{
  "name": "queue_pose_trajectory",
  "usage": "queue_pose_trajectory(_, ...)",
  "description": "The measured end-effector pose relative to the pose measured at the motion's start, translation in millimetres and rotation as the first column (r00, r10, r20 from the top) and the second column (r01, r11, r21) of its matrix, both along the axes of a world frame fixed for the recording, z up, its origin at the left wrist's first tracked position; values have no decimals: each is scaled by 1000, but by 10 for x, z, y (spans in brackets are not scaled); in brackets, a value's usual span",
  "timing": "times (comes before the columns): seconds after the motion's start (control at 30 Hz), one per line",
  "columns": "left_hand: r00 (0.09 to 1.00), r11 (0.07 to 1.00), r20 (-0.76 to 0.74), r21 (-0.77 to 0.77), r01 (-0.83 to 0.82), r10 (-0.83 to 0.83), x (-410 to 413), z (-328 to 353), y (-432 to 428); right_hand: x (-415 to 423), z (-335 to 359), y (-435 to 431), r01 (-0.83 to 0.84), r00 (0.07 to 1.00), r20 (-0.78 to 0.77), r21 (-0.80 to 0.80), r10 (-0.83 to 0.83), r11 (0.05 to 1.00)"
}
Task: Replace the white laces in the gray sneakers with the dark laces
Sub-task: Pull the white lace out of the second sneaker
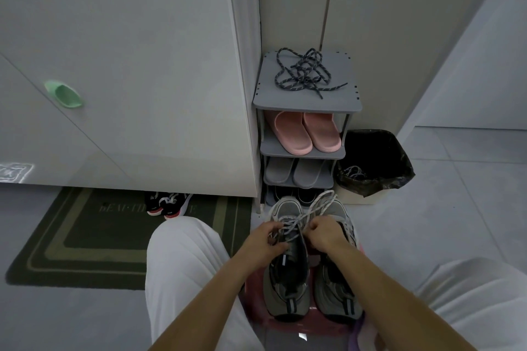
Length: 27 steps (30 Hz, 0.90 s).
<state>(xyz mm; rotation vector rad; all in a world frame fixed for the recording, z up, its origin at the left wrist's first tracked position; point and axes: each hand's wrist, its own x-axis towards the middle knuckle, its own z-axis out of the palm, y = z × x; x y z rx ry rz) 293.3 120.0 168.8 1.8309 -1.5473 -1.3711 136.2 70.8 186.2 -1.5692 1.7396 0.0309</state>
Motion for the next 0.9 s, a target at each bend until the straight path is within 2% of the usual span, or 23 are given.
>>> queue_pose_trajectory(0.1, 1000, 1000, -4, 14, 9, -9, -1, 5, 0, -60, -111, -12, 239, 955, 169, 40, -242, 970)
queue_pose_trajectory(0.17, 1000, 1000, -14, 18, 9, -9, 0, 4, 0, -75, -144, -32, 444, 812, 347, 155, -470, 882)
queue_pose_trajectory(0.2, 1000, 1000, -16, 16, 6, -5, 0, 4, 1, -82, -131, -33, 501, 733, 409, 215, -543, 838)
queue_pose_trajectory(0.23, 1000, 1000, -15, 14, 4, -4, -2, 7, 1, -87, -111, -37, 515, 701, 431, 243, -567, 822)
queue_pose_trajectory(0.27, 1000, 1000, -13, 12, 3, -3, -4, 5, -1, -85, -98, -35, 494, 709, 441, 245, -550, 834)
queue_pose_trajectory(0.33, 1000, 1000, -13, 12, 0, 0, -6, -4, -4, -71, -102, -24, 387, 808, 396, 202, -437, 900)
queue_pose_trajectory(0.4, 1000, 1000, -10, 7, 0, 0, -13, 5, -1, -54, -83, -1, 266, 918, 275, 112, -287, 957)
queue_pose_trajectory(0.53, 1000, 1000, -6, 4, 2, -2, -17, 20, 6, -40, -2, 48, 182, 972, 154, 5, -180, 983)
queue_pose_trajectory(0.6, 1000, 1000, -10, 11, 5, -5, -18, 28, 9, -56, 54, 43, 253, 948, 197, 6, -250, 967)
queue_pose_trajectory(0.7, 1000, 1000, -9, 16, 9, -9, -17, 36, 7, -65, 55, 43, 385, 863, 324, 72, -387, 920)
queue_pose_trajectory(0.9, 1000, 1000, 3, 13, 14, -14, -12, 41, 10, -61, 45, -4, 514, 731, 423, 175, -536, 840)
